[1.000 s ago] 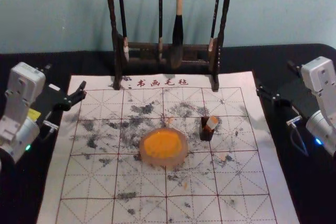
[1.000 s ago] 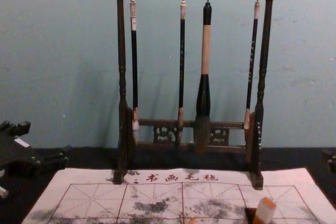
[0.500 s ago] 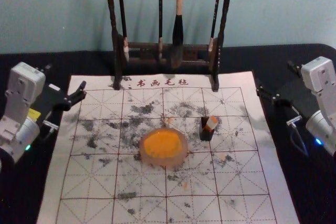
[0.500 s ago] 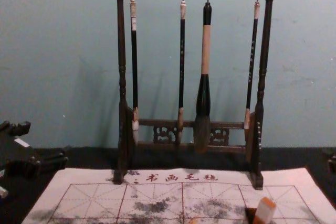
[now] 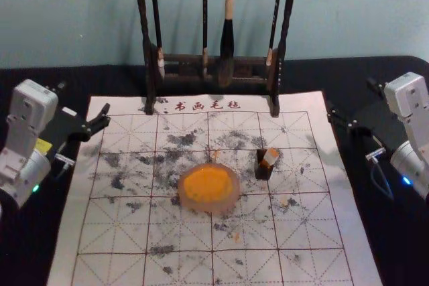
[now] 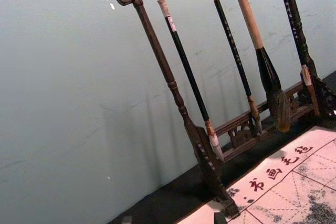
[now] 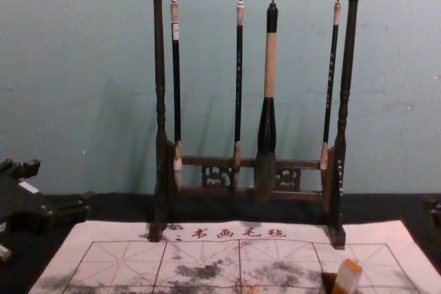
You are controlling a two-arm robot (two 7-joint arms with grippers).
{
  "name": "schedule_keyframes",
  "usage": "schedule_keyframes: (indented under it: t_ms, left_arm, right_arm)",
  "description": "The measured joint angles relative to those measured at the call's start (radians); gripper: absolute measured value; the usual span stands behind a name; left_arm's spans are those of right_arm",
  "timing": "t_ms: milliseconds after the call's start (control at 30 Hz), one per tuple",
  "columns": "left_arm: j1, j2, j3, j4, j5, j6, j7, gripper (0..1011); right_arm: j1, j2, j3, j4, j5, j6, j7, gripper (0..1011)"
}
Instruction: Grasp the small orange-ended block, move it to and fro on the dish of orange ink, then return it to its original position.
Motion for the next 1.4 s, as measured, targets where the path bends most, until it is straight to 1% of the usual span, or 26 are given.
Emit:
schedule_keyframes:
  t_ms: [1133, 1233, 1267, 1367, 1400]
  left_arm:
    - [0.000, 0.000, 0.000, 0.000, 0.000, 0.000, 0.000, 1001]
    - [0.000, 0.000, 0.000, 0.000, 0.000, 0.000, 0.000, 1001]
    - [0.000, 0.000, 0.000, 0.000, 0.000, 0.000, 0.000, 1001]
    - [0.000, 0.000, 0.000, 0.000, 0.000, 0.000, 0.000, 1001]
    - [0.000, 0.000, 0.000, 0.000, 0.000, 0.000, 0.000, 1001]
  right_arm:
    - [-0.001, 0.000, 0.001, 0.000, 0.000, 0.000, 0.001, 1002]
    - [-0.015, 0.004, 0.010, -0.015, 0.009, 0.006, 0.023, 1002]
    - [-0.026, 0.009, 0.016, -0.027, 0.022, 0.014, 0.041, 1002]
    - [-0.056, 0.025, 0.026, -0.060, 0.042, 0.033, 0.073, 1002]
    - [-0.056, 0.025, 0.026, -0.060, 0.042, 0.033, 0.073, 1002]
